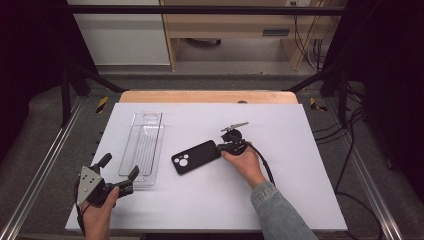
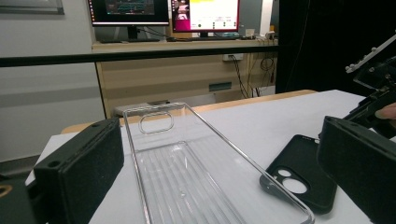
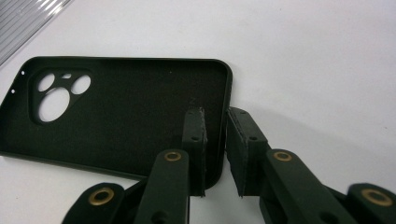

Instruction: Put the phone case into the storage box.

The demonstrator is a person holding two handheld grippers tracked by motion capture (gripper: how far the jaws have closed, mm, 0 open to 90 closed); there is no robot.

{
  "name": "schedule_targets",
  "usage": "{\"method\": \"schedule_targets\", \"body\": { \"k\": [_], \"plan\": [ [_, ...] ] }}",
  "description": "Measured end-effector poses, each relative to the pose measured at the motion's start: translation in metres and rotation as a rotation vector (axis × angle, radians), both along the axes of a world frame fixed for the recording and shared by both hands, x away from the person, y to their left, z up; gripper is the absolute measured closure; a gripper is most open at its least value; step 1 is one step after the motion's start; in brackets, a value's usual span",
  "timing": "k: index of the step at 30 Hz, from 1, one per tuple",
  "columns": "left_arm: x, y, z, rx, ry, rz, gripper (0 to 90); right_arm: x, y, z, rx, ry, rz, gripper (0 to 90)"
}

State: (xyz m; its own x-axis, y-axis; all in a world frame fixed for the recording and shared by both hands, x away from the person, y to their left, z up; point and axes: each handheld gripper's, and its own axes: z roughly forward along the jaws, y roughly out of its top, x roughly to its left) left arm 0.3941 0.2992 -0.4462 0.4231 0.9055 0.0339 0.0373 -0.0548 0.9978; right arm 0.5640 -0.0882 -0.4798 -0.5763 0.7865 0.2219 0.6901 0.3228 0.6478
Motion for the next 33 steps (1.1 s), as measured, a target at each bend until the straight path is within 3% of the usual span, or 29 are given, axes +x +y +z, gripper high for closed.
{"method": "schedule_targets", "body": {
  "k": [17, 27, 30, 33],
  "plan": [
    [0.0004, -0.0017, -0.0001, -0.006, 0.002, -0.011, 0.3, 0.0003, -0.0006, -0.003, -0.002, 0.008, -0.016, 84.4],
    [0.0014, -0.0017, -0.0002, -0.008, 0.002, -0.011, 0.3, -0.0034, 0.0036, -0.0022, -0.03, -0.021, -0.035, 88.2],
    [0.0022, -0.0019, -0.0003, -0.009, 0.007, -0.011, 0.4, -0.004, 0.0029, -0.0016, -0.019, -0.014, -0.034, 88.7],
    [0.0022, -0.0035, 0.0009, -0.032, 0.008, -0.007, 0.5, -0.0075, -0.0015, 0.0041, -0.012, -0.043, -0.033, 88.9]
  ]
}}
